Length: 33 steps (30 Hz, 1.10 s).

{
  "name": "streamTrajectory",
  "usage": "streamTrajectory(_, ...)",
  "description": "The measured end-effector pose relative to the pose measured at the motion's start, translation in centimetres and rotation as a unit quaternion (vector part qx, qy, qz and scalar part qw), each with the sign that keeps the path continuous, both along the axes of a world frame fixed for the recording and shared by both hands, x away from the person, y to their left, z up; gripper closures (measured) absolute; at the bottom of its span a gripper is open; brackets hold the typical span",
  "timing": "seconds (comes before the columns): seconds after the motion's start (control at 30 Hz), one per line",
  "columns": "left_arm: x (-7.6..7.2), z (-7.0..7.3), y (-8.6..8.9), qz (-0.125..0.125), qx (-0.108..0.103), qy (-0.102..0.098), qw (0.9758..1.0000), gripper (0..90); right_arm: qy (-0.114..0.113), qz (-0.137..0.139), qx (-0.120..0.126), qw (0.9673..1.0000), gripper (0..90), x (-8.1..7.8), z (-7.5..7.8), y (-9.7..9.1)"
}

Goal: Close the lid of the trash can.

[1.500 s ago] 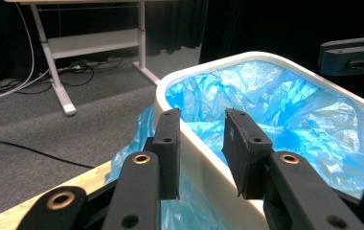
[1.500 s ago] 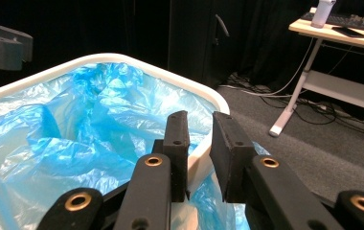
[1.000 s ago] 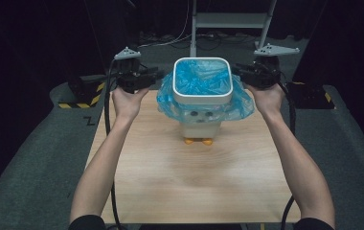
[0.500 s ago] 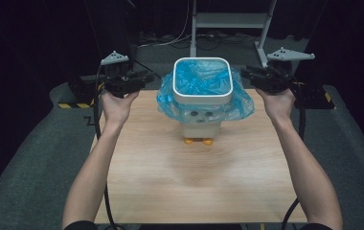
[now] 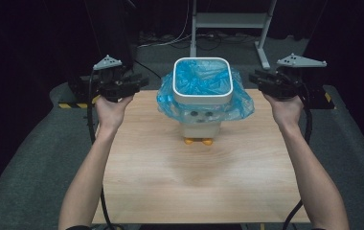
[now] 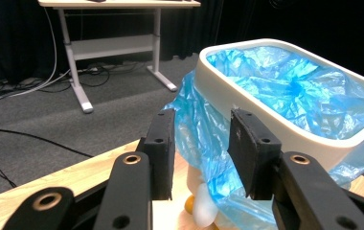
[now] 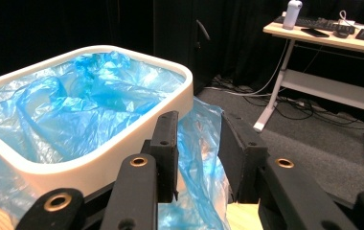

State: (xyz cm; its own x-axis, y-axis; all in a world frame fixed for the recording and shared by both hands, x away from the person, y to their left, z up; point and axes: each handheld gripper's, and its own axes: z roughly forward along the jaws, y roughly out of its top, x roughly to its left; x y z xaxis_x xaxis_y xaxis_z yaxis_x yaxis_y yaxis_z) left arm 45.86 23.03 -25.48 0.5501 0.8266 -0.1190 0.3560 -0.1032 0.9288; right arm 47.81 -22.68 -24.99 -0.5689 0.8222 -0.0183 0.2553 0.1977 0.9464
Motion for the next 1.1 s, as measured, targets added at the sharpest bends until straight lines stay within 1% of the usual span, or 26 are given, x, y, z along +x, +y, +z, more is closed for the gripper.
streamTrajectory(0.13, -0.4, -0.3, 0.7, 0.005, 0.0, 0.002, 1.0, 61.4, -0.001, -0.003, 0.0, 1.0, 67.9, -0.5, -0.3, -0.4)
streamTrajectory(0.3, -0.7, -0.6, 1.4, 0.011, -0.005, 0.004, 0.9999, 61.0, 0.005, -0.006, 0.001, 1.0, 67.2, -0.8, -0.6, -0.9)
streamTrajectory(0.4, -0.9, -0.8, 1.8, 0.013, -0.007, 0.006, 0.9999, 60.6, 0.0, -0.008, 0.001, 1.0, 66.9, -1.1, -0.7, -1.0)
streamTrajectory(0.5, -1.2, -1.0, 2.3, 0.017, -0.009, 0.005, 0.9998, 60.2, 0.001, -0.01, -0.001, 1.0, 66.6, -1.4, -1.1, -1.2)
streamTrajectory(0.57, -1.3, -1.1, 2.5, 0.019, -0.012, 0.007, 0.9997, 60.0, 0.004, -0.011, 0.002, 0.9999, 66.4, -1.6, -1.4, -1.5)
streamTrajectory(0.6, -1.3, -1.2, 2.6, 0.02, -0.011, 0.006, 0.9997, 59.8, 0.006, -0.013, 0.003, 0.9999, 66.2, -1.7, -1.4, -1.6)
streamTrajectory(0.67, -1.5, -1.3, 2.6, 0.02, -0.01, 0.005, 0.9997, 59.6, 0.001, -0.015, 0.007, 0.9999, 66.2, -2.0, -1.5, -1.9)
streamTrajectory(0.7, -1.5, -1.3, 2.6, 0.021, -0.007, 0.004, 0.9997, 59.5, 0.003, -0.016, 0.009, 0.9998, 66.1, -2.1, -1.6, -2.1)
streamTrajectory(0.83, -1.8, -1.7, 2.6, 0.021, -0.007, 0.007, 0.9997, 58.9, 0.005, -0.021, 0.01, 0.9997, 65.7, -2.6, -2.1, -2.6)
streamTrajectory(0.9, -1.9, -2.0, 2.5, 0.02, -0.008, 0.006, 0.9998, 58.4, 0.007, -0.025, 0.016, 0.9995, 65.5, -2.8, -2.5, -3.0)
streamTrajectory(1.03, -1.8, -2.8, 2.3, 0.019, -0.003, 0.013, 0.9997, 57.6, 0.011, -0.03, 0.018, 0.9993, 65.3, -3.3, -3.2, -3.5)
streamTrajectory(1.1, -1.9, -3.2, 2.3, 0.02, 0.001, 0.013, 0.9997, 57.4, 0.011, -0.033, 0.019, 0.9992, 65.2, -3.6, -3.6, -3.8)
